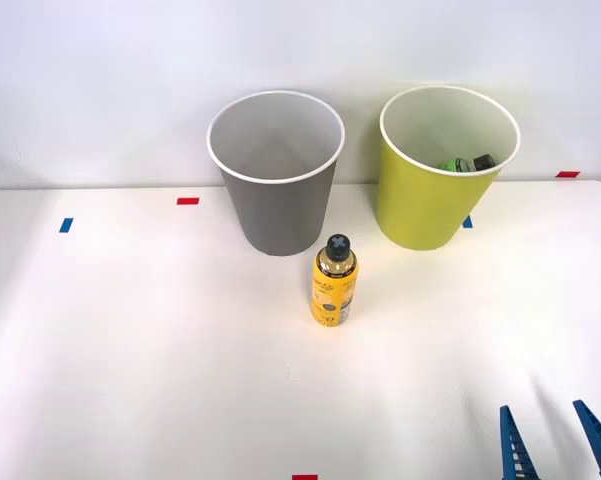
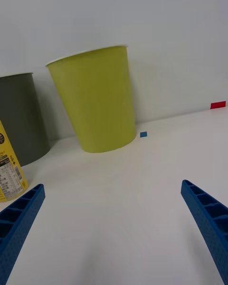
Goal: Put cans in the gray bin, plastic bottles in the light green bin
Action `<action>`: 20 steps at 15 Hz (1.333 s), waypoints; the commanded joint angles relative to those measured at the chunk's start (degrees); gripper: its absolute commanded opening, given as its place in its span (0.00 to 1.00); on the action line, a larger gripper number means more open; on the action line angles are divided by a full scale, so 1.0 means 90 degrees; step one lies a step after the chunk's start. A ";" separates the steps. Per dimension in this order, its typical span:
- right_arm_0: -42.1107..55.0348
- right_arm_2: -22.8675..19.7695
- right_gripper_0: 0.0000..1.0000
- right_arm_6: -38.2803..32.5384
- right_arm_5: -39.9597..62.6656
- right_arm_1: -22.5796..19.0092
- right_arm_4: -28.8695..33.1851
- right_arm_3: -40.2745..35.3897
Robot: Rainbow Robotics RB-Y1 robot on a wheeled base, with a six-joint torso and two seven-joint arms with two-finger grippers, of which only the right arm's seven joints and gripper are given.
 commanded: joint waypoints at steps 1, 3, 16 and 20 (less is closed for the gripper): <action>0.0000 0.0000 1.00 0.0000 0.0000 0.0000 0.0000 0.0000; 0.0000 0.0000 1.00 0.0000 0.0000 0.0000 0.0000 0.0000; 0.0000 0.0000 1.00 0.0000 0.0000 0.0000 0.0000 0.0000; 0.0000 0.0000 1.00 0.0000 0.0000 0.0000 0.0000 0.0000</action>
